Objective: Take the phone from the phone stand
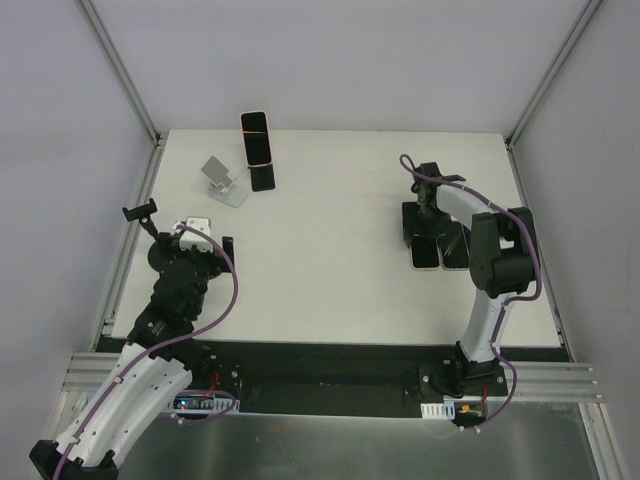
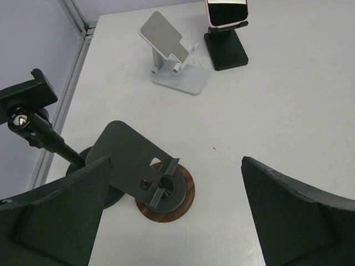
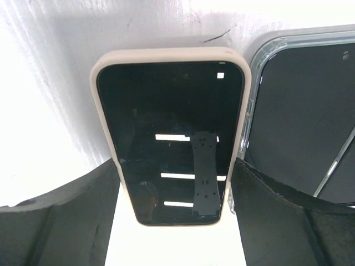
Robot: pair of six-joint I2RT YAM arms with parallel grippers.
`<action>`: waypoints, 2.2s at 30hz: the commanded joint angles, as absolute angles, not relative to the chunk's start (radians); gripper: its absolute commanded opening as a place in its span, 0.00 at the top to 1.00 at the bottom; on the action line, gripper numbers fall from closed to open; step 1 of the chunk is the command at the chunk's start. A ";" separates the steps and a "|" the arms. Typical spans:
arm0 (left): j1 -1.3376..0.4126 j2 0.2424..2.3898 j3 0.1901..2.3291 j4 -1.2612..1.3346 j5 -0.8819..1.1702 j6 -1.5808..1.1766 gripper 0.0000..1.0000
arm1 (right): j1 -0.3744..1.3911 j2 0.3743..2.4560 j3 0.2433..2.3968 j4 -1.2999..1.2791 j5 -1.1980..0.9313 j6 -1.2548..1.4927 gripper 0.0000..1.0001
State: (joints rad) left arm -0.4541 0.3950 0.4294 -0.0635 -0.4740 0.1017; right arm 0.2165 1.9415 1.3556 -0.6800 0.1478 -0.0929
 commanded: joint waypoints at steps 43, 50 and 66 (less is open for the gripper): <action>-0.448 0.475 0.462 -0.034 -0.370 0.045 0.01 | 0.324 1.821 1.227 -0.405 -0.184 -0.002 0.09; -0.449 0.495 0.472 -0.037 -0.350 0.025 0.01 | 0.318 1.821 1.172 -0.422 -0.094 -0.003 0.09; -0.449 0.650 0.575 -0.037 -0.275 -0.107 0.01 | 0.311 1.565 1.031 -0.266 -0.153 -0.012 0.08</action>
